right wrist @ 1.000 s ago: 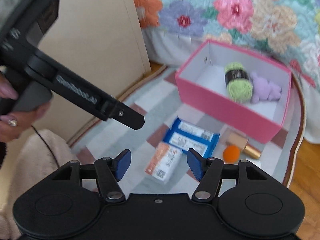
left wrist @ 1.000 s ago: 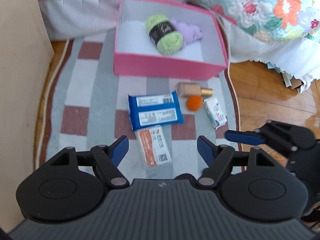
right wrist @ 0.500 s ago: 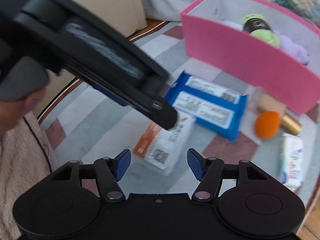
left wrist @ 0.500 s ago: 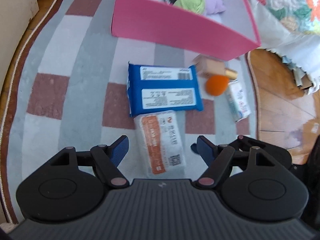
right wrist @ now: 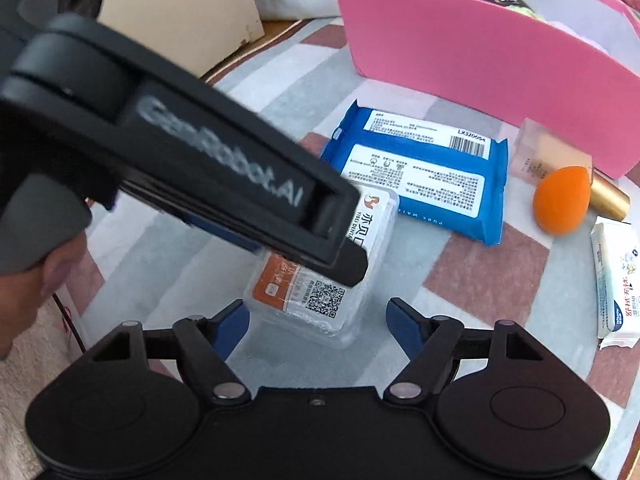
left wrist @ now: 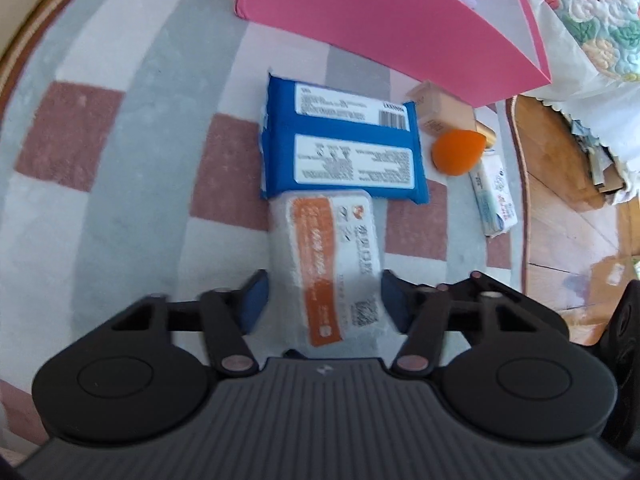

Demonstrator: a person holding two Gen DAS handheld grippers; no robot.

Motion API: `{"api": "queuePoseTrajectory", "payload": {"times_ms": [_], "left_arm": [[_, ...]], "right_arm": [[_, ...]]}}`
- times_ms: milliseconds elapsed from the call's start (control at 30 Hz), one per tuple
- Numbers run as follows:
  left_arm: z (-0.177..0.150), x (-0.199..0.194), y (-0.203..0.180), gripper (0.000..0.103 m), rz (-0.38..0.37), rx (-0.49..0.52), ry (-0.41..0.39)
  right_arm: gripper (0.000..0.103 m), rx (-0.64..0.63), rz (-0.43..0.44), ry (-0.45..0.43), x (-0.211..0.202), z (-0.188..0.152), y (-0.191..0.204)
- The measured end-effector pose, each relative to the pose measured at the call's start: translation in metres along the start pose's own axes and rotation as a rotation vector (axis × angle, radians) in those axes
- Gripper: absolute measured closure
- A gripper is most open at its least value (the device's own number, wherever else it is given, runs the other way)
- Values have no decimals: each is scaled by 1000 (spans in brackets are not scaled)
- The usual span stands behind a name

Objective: Organize objects
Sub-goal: 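Move the left tool to the clear mask pack and close on it, then carry the mask pack with the left tool into the pink box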

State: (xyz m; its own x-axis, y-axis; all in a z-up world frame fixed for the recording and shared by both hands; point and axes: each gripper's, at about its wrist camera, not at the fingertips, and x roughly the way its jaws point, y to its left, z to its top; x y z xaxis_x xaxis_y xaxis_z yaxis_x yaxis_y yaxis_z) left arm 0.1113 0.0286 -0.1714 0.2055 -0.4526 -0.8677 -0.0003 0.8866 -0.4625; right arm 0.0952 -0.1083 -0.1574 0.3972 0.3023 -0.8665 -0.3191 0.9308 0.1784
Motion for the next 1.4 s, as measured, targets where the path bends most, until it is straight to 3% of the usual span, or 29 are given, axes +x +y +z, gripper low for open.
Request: {"api": "queuePoseTrajectory", "payload": {"times_ms": [33,367,767,967,1133,1233,1400], "left_arm": [[-2,1,-4,52,1,27,-1],[-23,-26,-19,54,-27,54,-94],[-26,-95,-68,54,-100,113,-263],[12,-136,-99,54,-52,168,-333],[68,-150,-107,53,-21,119,-338],[104,-145,-108,53,8,92,-327],[160,-114,-96,54,59,25,-271]], "right_arm": [[33,-14,0,-9,-2,-1,1],[33,-96,-26,-105,-35,-11,5],[33,-203,-111,-276,-119,7,6],[34,-242,-111,-350,-152,55,-14],[34,-287,-91,-353,-145,116,-22],[34,-288,-68,-320,-133,149,-38],[34,-168,30,-208,-92,197,-77]]}}
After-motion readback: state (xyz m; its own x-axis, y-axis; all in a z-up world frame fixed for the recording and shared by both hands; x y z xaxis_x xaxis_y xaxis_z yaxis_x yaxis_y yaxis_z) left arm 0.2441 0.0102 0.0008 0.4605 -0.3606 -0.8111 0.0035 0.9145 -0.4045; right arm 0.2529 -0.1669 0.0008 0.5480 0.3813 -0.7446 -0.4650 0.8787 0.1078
